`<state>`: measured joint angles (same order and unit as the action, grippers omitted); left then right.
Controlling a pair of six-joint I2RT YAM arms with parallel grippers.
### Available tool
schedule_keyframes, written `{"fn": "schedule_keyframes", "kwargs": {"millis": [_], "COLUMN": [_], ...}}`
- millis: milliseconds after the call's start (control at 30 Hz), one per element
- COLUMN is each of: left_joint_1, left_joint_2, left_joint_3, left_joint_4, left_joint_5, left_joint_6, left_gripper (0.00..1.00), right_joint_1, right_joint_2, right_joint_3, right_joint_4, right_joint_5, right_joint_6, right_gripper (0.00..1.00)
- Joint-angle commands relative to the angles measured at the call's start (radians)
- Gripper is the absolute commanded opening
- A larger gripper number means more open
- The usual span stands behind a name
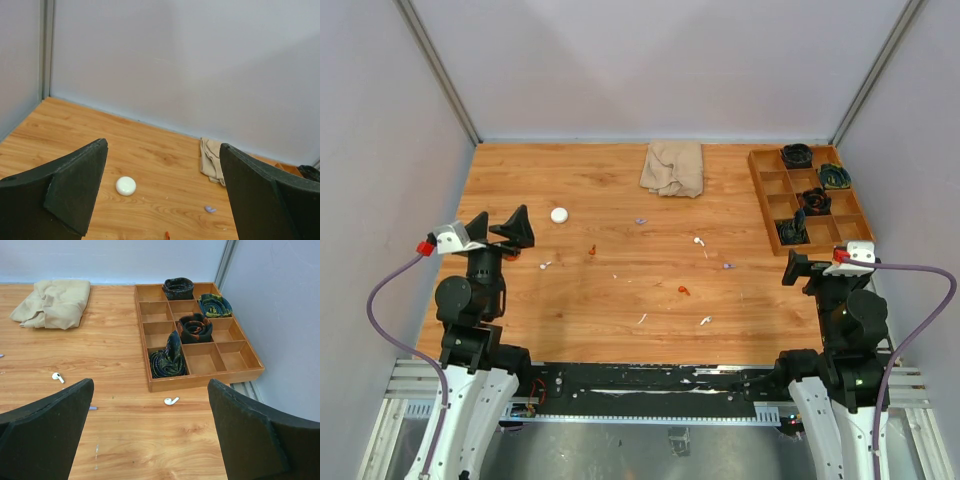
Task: Insert the wireless bluetooth earbuds into the charging case
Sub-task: Pick up the charging case at the center of the board.
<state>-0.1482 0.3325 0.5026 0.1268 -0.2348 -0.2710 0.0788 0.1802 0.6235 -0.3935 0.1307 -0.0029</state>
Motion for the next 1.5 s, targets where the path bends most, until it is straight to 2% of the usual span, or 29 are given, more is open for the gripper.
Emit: {"fn": "schedule_keyframes", "kwargs": {"millis": [0,233,500,867,1133,1467], "left_joint_1": [-0.008,-0.009,-0.008,0.0,0.096,0.239], "left_joint_2": [0.022,0.081,0.196,0.576,0.789,0.977], "left_joint_3": [0.002,0.025,0.108,0.283,0.357,0.343], "left_joint_4": [0.031,0.012,-0.085,-0.392,-0.499,-0.53], "left_joint_5": [-0.019,-0.031,-0.068,-0.237,-0.25,-0.21], "left_joint_6": [-0.011,-0.033,-0.05,-0.197,-0.285,-0.414], "left_gripper": [0.99,0.99,0.99,0.99,0.99,0.99], "right_joint_1": [0.018,0.016,0.016,0.016,0.016,0.024], "right_joint_2": [-0.024,-0.058,-0.051,-0.061,-0.092,-0.128], "right_joint_3": [0.008,-0.007,-0.01,-0.015,-0.021,-0.029], "right_joint_4": [0.031,0.043,0.045,0.045,0.048,0.057], "right_joint_5": [-0.012,-0.02,-0.032,-0.08,-0.087,-0.084], "right_joint_6": [0.002,-0.002,0.003,0.01,0.016,0.021], "right_gripper": [0.99,0.99,0.98,0.99,0.99,0.99]}}
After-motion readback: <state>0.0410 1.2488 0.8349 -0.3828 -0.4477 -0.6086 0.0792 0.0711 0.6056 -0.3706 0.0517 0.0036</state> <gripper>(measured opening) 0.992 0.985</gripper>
